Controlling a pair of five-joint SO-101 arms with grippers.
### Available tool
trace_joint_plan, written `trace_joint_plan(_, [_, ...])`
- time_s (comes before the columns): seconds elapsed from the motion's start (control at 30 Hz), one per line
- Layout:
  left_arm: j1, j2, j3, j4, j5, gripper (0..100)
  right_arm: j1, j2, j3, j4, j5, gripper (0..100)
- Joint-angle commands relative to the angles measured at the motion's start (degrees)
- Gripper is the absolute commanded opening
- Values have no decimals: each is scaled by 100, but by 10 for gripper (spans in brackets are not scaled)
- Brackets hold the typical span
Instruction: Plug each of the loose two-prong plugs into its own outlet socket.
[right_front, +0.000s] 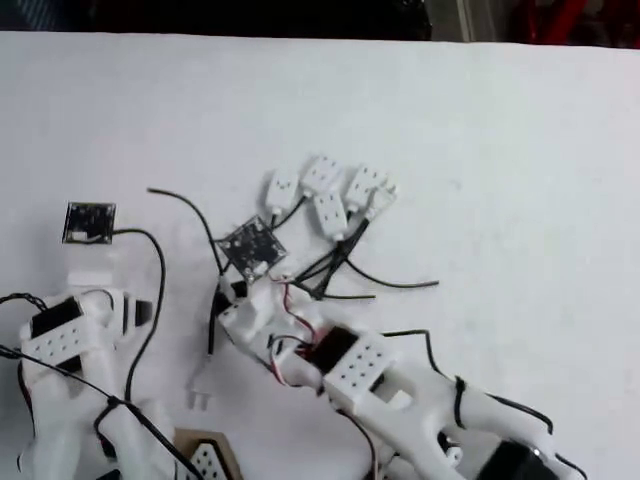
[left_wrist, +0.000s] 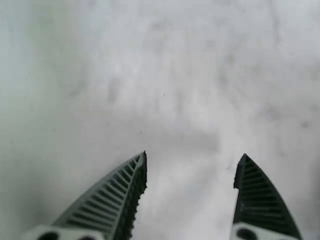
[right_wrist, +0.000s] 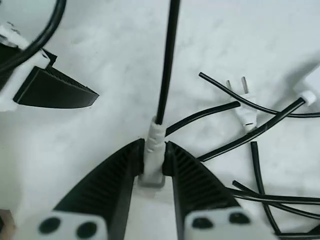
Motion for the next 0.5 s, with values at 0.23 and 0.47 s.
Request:
trace_joint_plan(0.23, [154,-189,-545,-97,897,282,-84,-840,-62,84,18,17])
trace_joint_plan(0.47, [963,-189,-1811,519,2523,283,-127,-2062,563,75,18,17])
